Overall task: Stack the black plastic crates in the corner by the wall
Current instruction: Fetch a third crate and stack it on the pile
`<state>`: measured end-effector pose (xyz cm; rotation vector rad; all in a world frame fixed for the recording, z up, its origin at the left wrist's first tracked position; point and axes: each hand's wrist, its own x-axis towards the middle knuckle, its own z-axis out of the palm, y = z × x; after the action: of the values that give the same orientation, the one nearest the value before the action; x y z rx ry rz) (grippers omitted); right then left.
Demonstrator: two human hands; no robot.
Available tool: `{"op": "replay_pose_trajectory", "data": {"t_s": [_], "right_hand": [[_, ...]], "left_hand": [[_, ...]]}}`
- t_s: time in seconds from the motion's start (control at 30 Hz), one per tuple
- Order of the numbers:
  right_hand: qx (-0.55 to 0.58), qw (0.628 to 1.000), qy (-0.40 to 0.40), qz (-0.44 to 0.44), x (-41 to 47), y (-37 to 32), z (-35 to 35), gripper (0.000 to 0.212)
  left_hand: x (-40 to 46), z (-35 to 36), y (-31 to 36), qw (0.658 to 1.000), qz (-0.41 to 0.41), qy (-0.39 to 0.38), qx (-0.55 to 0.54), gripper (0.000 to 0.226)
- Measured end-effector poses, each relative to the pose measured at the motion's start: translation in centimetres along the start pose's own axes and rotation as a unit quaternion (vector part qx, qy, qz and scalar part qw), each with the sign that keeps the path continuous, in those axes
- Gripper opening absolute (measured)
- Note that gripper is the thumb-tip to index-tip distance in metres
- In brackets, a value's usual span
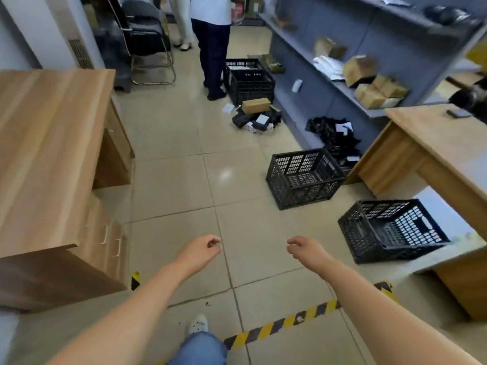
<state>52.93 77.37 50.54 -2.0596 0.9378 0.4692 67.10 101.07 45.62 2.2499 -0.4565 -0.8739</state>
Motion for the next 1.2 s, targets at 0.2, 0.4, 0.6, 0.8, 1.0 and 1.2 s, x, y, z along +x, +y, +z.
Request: {"op": "replay_pose_trajectory", "data": {"t_s": [0.2,0.4,0.6,0.8,1.0,1.2], "right_hand": [[0.031,0.998,0.053,0.026,3.7,1.9,-4.9,0.039],[0.05,0.992,0.099,0.063,9.6,1.0,-10.8,0.039],[0.058,0.987,0.114,0.095,16.0,-0.7,-15.4,0.04],[0.088,0.98,0.125,0.128,20.4,0.2,-19.3,0.038],[0.097,0.974,0.133,0.155,25.3,3.9,-24.7,0.036],[0.105,0.977,0.119,0.142,31.9,8.9,-33.3,0.033]], "left_hand": [[7.8,0.9,5.0,1.0,0.02,-0.003,-0.016,0.048],[17.4,0.3,10.0,0.997,0.062,-0.036,0.041,0.032],[26.9,-1.8,14.4,0.991,0.083,-0.066,0.084,0.032],[33.9,-1.2,18.4,0.987,0.077,-0.093,0.106,0.032],[39.9,2.5,23.1,0.987,0.071,-0.115,0.088,0.027],[46.1,7.0,29.0,0.993,0.043,-0.09,0.068,0.024]]}}
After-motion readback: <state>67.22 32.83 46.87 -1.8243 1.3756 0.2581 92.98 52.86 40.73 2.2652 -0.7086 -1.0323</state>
